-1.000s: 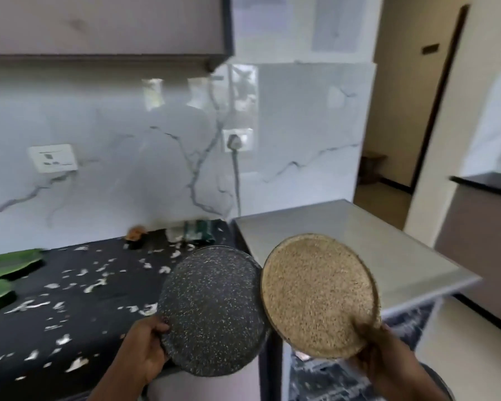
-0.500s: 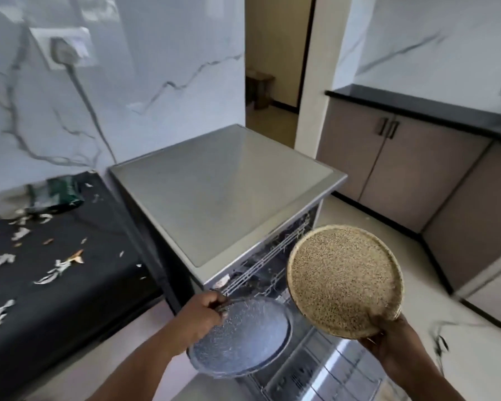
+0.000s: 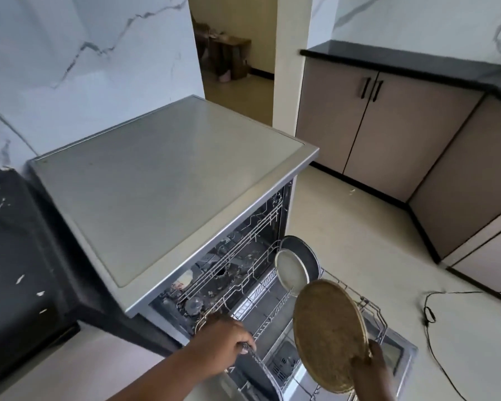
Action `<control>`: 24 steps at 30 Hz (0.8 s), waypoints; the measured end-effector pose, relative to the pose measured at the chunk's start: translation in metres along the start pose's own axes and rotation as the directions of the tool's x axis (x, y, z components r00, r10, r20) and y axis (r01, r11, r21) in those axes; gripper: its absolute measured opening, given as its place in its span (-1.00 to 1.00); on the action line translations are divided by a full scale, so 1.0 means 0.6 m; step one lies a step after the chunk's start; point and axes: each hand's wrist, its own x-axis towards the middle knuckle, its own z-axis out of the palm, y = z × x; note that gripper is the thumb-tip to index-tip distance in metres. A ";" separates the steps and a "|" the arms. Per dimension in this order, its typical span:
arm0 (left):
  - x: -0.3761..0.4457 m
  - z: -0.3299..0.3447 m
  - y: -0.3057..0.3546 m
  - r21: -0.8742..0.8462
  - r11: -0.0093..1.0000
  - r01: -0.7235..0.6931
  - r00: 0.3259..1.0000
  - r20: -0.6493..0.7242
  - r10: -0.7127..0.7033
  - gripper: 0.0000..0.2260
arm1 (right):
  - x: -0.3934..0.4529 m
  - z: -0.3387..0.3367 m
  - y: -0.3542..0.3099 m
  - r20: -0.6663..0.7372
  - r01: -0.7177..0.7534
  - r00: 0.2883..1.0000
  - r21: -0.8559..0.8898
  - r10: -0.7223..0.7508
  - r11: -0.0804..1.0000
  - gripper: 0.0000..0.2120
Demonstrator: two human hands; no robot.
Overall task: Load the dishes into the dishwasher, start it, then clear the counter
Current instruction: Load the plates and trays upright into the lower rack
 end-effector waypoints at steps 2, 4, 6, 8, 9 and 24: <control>0.032 0.017 0.000 0.043 0.998 -0.039 0.995 -0.086 0.043 -0.78 | 0.033 0.010 -0.005 0.081 0.080 0.994 -0.105 -0.071 0.991 -0.68; 0.070 0.045 -0.014 0.094 0.992 -0.086 0.985 -0.142 0.099 -0.79 | 0.081 0.023 -0.004 0.150 0.136 0.983 -0.209 -0.106 0.968 -0.70; 0.104 0.068 -0.026 0.162 0.978 -0.134 0.980 -0.125 0.155 -0.81 | 0.123 0.043 -0.002 0.208 0.167 0.973 -0.306 -0.105 0.937 -0.74; 0.148 0.102 -0.066 0.204 0.964 -0.169 0.975 -0.109 0.194 -0.79 | 0.171 0.066 -0.005 0.225 0.186 0.968 -0.356 -0.110 0.916 -0.78; 0.169 0.128 -0.092 0.220 0.952 -0.210 0.963 -0.123 0.241 -0.77 | 0.197 0.079 -0.003 0.239 0.207 0.964 -0.382 -0.119 0.901 -0.77; 0.360 0.193 -0.155 0.047 0.968 -0.247 0.873 -0.422 0.244 -0.50 | 0.460 0.290 -0.072 0.230 0.513 0.858 -0.331 -0.459 0.792 -0.69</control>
